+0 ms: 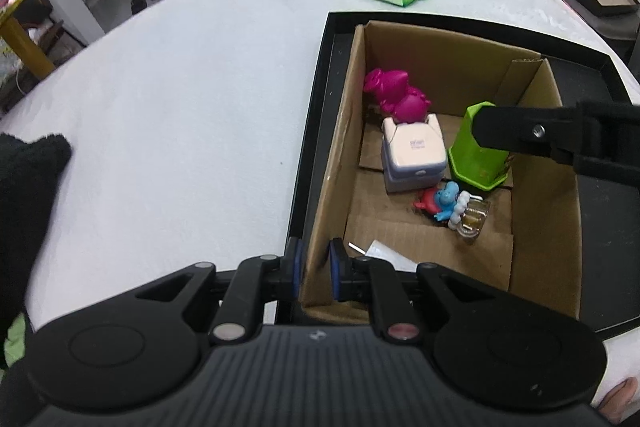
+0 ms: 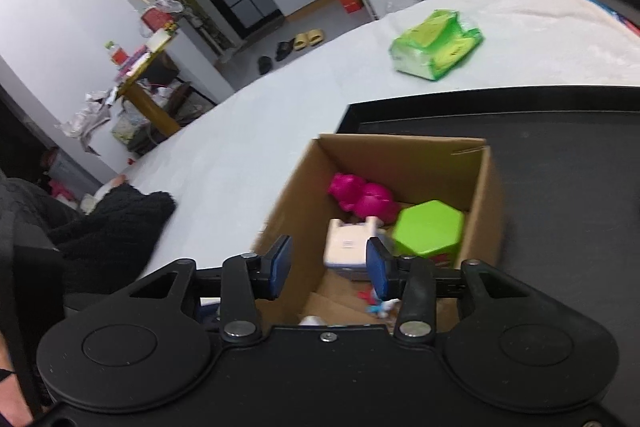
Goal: Organize rigid objects
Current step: 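Move the right tool to the brown-haired doll figure and grasp it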
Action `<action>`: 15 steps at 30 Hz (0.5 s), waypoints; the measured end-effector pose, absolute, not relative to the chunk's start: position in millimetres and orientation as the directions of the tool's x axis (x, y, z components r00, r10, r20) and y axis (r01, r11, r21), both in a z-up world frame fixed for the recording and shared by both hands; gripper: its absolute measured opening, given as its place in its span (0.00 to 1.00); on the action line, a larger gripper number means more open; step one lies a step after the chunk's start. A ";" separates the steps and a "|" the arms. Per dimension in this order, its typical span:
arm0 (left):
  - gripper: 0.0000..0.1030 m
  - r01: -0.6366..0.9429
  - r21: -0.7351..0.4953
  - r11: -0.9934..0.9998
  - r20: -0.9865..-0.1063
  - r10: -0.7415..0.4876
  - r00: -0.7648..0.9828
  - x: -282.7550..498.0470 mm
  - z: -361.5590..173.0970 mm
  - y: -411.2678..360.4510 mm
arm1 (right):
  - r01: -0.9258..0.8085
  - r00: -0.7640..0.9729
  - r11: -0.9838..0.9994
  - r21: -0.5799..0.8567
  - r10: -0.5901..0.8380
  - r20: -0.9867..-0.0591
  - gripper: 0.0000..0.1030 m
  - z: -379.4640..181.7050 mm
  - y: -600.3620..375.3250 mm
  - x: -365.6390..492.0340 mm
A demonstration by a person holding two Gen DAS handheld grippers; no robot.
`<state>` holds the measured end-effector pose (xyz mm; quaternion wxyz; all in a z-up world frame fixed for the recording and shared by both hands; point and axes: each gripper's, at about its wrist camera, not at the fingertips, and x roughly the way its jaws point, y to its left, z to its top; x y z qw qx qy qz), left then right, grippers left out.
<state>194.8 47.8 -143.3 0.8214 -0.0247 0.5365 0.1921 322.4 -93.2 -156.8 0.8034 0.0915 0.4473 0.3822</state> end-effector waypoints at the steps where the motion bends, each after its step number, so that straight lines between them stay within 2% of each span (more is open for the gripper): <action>1: 0.13 -0.340 0.172 0.925 -0.889 0.294 0.352 196.0 -142.6 46.8 | -0.530 0.314 0.697 0.483 0.691 -0.651 0.41 -156.6 -95.9 322.8; 6: 0.15 -0.342 0.194 0.920 -0.882 0.316 0.349 204.3 -139.9 42.0 | -0.528 0.365 0.725 0.443 0.664 -0.653 0.42 -151.3 -110.1 324.8; 10: 0.16 -0.339 0.216 0.916 -0.875 0.335 0.349 209.8 -136.5 36.8 | -0.517 0.411 0.750 0.412 0.640 -0.649 0.50 -148.7 -126.0 327.8; 15: 0.16 -0.355 0.229 0.906 -0.868 0.355 0.346 215.6 -129.3 36.3 | -0.477 0.446 0.779 0.407 0.614 -0.651 0.50 -151.4 -146.6 334.7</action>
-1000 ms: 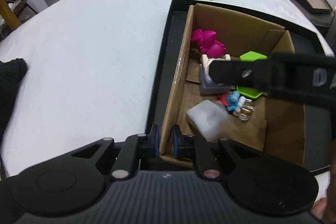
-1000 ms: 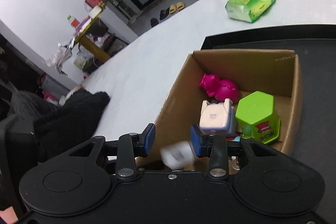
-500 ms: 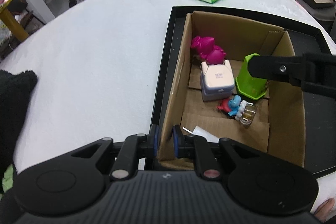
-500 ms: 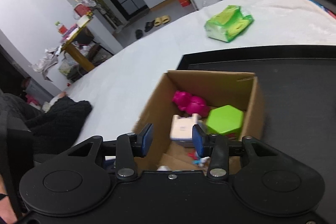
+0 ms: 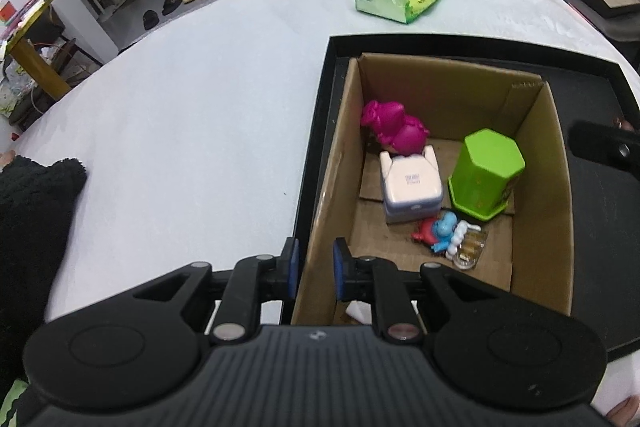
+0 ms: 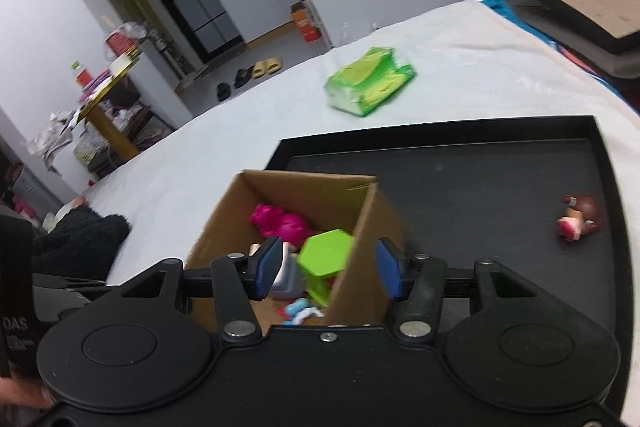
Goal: Organize rigid objects
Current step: 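Move the right tool to the brown-haired doll figure and grasp it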
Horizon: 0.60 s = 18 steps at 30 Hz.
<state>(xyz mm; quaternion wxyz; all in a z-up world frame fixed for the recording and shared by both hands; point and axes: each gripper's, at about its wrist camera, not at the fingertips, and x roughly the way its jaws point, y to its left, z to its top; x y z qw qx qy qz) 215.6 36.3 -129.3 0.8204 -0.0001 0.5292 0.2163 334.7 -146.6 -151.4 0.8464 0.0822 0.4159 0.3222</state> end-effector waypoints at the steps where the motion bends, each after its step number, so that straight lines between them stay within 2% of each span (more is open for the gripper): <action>1: 0.16 -0.359 0.234 0.904 -0.866 0.361 0.347 217.1 -127.9 35.4 | -0.471 0.454 0.784 0.404 0.608 -0.651 0.50 -151.9 -149.5 335.8; 10: 0.16 -0.373 0.267 0.889 -0.850 0.400 0.344 233.1 -122.1 22.8 | -0.396 0.530 0.839 0.373 0.541 -0.653 0.55 -156.8 -174.1 352.1; 16: 0.16 -0.376 0.295 0.879 -0.842 0.424 0.333 244.2 -122.8 12.7 | -0.301 0.582 0.898 0.320 0.439 -0.684 0.55 -172.2 -193.2 370.5; 18: 0.16 -0.376 0.313 0.872 -0.838 0.440 0.324 247.8 -124.4 10.4 | -0.263 0.609 0.919 0.293 0.394 -0.688 0.60 -177.8 -199.2 376.0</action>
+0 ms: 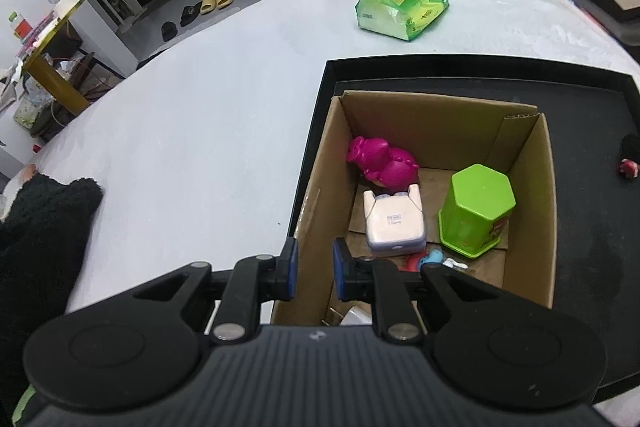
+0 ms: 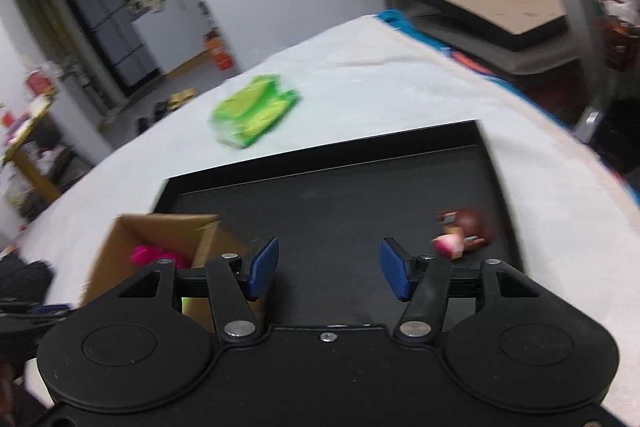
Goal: Organize rigid objects
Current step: 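Move the right tool to the brown-haired doll figure and grasp it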
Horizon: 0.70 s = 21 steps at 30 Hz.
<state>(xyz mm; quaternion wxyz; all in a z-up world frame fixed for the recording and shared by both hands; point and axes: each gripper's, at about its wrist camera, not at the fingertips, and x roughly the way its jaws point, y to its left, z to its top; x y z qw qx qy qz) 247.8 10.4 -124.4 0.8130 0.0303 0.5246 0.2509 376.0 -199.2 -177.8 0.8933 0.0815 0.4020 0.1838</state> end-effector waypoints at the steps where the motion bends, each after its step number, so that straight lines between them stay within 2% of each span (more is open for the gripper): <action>1: 0.16 -0.376 0.316 0.871 -0.836 0.443 0.324 250.1 -125.3 9.5 | -0.251 0.622 0.927 0.278 0.374 -0.688 0.63 -180.5 -201.8 378.6; 5: 0.16 -0.359 0.365 0.859 -0.820 0.479 0.313 259.3 -129.1 4.2 | -0.223 0.642 0.954 0.202 0.300 -0.705 0.65 -193.6 -207.7 391.1; 12: 0.16 -0.360 0.387 0.849 -0.814 0.498 0.300 273.2 -129.4 4.8 | -0.193 0.637 0.965 0.178 0.261 -0.725 0.70 -214.2 -220.2 408.7; 21: 0.18 -0.398 0.371 0.839 -0.822 0.496 0.280 271.2 -136.1 23.6 | -0.144 0.605 0.965 0.219 0.261 -0.752 0.71 -234.4 -232.4 427.1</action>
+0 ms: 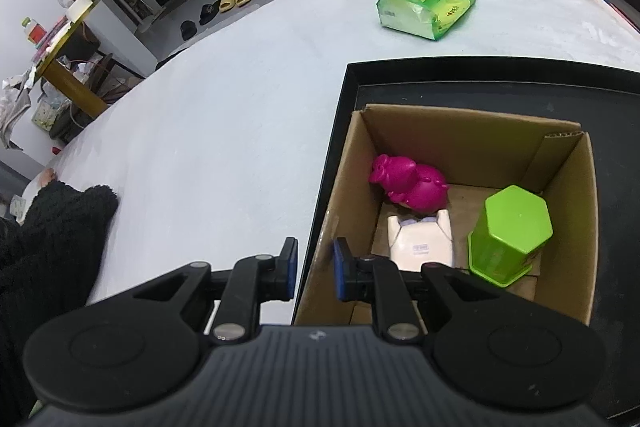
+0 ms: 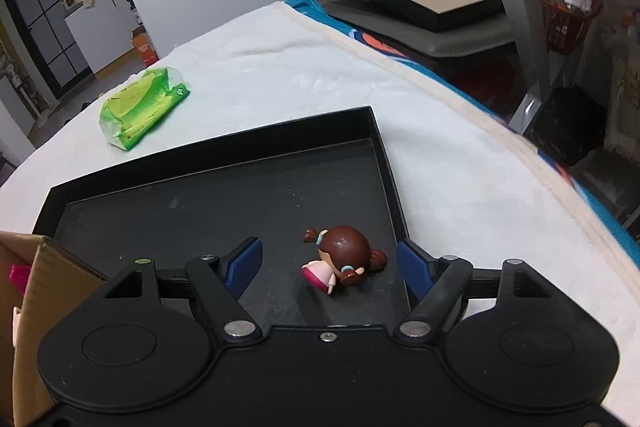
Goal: Organize rigid objects
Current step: 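Move the right tool to the brown-haired doll figure and grasp it, then carry the doll figure into the box and open the right tool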
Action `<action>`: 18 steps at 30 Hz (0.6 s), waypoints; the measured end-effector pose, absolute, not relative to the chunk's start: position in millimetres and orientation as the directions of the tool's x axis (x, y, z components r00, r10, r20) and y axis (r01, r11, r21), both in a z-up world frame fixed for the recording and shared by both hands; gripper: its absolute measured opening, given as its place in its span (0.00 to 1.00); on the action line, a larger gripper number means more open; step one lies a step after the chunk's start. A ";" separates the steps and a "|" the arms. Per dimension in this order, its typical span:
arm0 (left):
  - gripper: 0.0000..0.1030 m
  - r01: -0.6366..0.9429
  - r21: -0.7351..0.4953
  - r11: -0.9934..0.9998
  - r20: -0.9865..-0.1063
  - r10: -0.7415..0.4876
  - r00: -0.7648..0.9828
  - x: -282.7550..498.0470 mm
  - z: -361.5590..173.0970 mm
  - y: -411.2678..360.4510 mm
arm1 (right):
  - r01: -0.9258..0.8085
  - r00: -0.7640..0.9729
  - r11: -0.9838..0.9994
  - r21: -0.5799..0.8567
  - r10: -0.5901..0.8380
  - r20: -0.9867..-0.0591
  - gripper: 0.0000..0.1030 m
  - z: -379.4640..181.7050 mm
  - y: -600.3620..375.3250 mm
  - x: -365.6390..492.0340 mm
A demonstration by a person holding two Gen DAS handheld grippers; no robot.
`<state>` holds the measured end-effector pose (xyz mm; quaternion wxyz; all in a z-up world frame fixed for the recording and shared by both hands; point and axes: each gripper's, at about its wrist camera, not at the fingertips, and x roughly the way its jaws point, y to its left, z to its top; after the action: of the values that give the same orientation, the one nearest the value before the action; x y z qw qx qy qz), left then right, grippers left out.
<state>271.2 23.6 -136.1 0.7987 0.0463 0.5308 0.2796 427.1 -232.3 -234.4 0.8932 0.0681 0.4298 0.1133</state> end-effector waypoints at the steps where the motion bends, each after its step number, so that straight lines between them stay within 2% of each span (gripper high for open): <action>1: 0.18 -0.397 0.366 0.842 -0.824 0.491 0.281 270.8 -137.2 24.8 | -0.133 0.597 0.963 0.236 0.268 -0.756 0.71 -237.2 -234.1 429.6; 3: 0.20 -0.399 0.358 0.844 -0.827 0.485 0.284 270.0 -137.9 26.5 | -0.115 0.592 0.956 0.270 0.284 -0.754 0.70 -241.8 -237.8 431.6; 5: 0.21 -0.399 0.350 0.847 -0.829 0.479 0.289 268.9 -138.2 27.8 | -0.125 0.596 0.958 0.257 0.279 -0.753 0.61 -241.5 -236.5 430.1; 7: 0.21 -0.401 0.338 0.852 -0.834 0.468 0.293 268.3 -138.9 30.0 | -0.138 0.576 0.957 0.254 0.287 -0.766 0.31 -243.8 -233.4 430.8; 8: 0.22 -0.404 0.331 0.853 -0.836 0.463 0.293 267.8 -139.0 31.2 | -0.143 0.569 0.953 0.268 0.301 -0.766 0.28 -244.9 -232.9 430.2; 18: 0.22 -0.416 0.275 0.867 -0.854 0.419 0.308 253.9 -138.5 38.8 | -0.219 0.591 0.945 0.242 0.326 -0.738 0.27 -220.4 -218.1 415.0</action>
<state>253.9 38.8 -138.5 0.8088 0.0012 0.5284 0.2581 415.0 -218.1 -220.4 0.8897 0.0627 0.4255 0.1533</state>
